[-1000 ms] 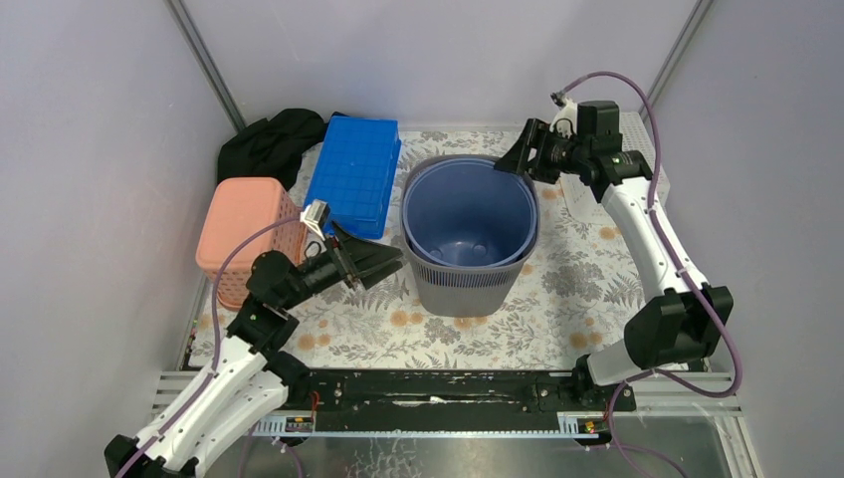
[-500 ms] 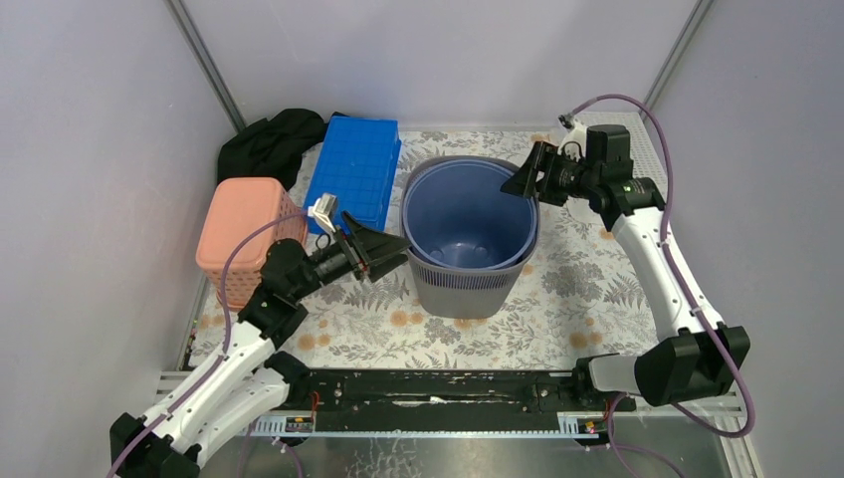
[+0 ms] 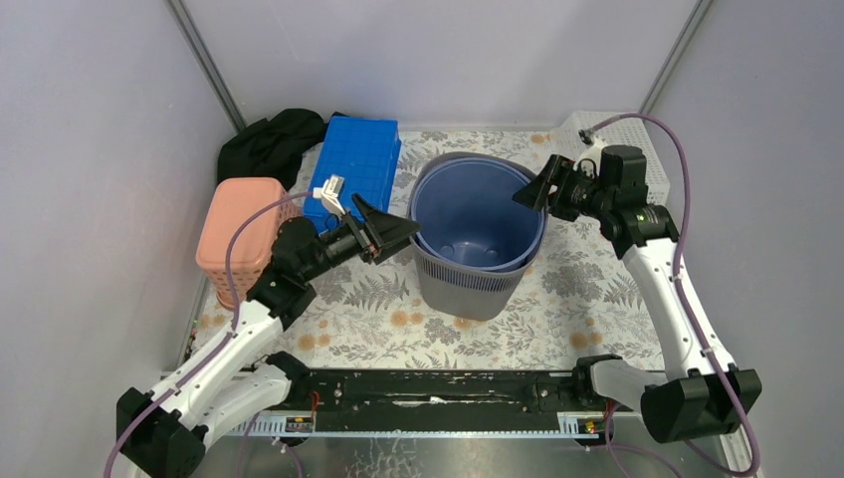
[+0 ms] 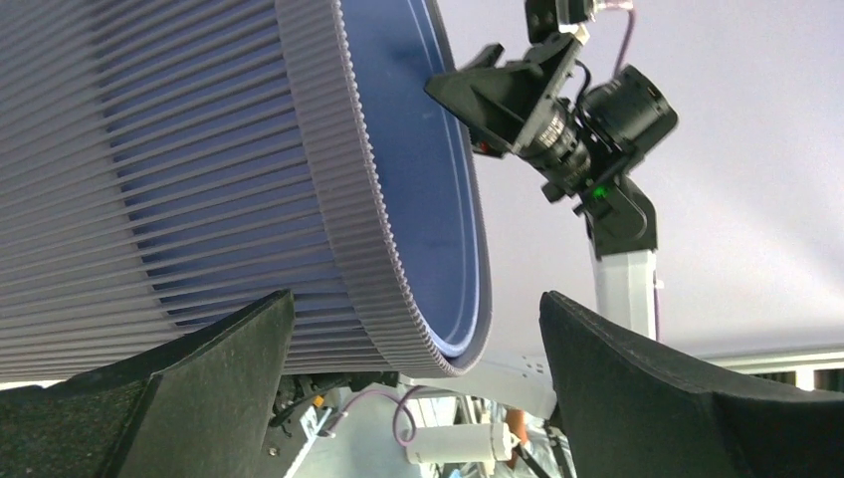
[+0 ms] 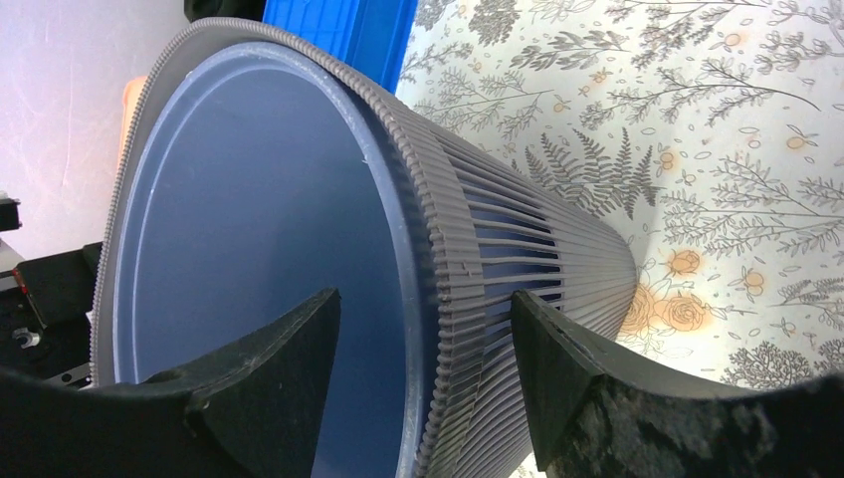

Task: Turn the large container upside down

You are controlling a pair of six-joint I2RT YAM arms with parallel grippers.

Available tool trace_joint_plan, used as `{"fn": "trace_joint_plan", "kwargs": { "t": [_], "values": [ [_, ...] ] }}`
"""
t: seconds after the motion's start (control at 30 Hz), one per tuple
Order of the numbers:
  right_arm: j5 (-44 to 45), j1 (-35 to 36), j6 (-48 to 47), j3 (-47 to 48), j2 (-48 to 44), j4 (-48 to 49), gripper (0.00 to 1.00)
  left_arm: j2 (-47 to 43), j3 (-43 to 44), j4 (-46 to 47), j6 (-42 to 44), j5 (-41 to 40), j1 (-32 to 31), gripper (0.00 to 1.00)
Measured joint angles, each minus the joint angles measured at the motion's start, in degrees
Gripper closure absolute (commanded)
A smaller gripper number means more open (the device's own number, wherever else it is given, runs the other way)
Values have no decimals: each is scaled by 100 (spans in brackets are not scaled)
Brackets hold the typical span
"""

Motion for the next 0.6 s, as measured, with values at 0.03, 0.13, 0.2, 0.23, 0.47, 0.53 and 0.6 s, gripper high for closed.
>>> {"fn": "trace_joint_plan", "kwargs": {
  "t": [0.03,0.13,0.2,0.23,0.47,0.53,0.6],
  "values": [
    [46,-11,59,-101,-103,55,30,81,72,-35,59,-22,0,0],
    [151,-37,197,-293,-339,122,30,319,352,-243,286,-98,2,0],
    [203,-46,258,-367,-455,114,30,498,584,-420,470,-177,13,0],
    [240,-46,286,-393,-511,81,30,592,717,-542,573,-240,20,0],
    [271,-46,431,-533,-894,-214,30,1088,1475,-1316,1198,-553,68,0],
    [254,-46,459,-546,-992,-352,30,1187,1641,-1510,1329,-590,90,0],
    [302,-35,452,-503,-1029,-573,29,1239,1803,-1731,1438,-608,109,0]
  ]
}}
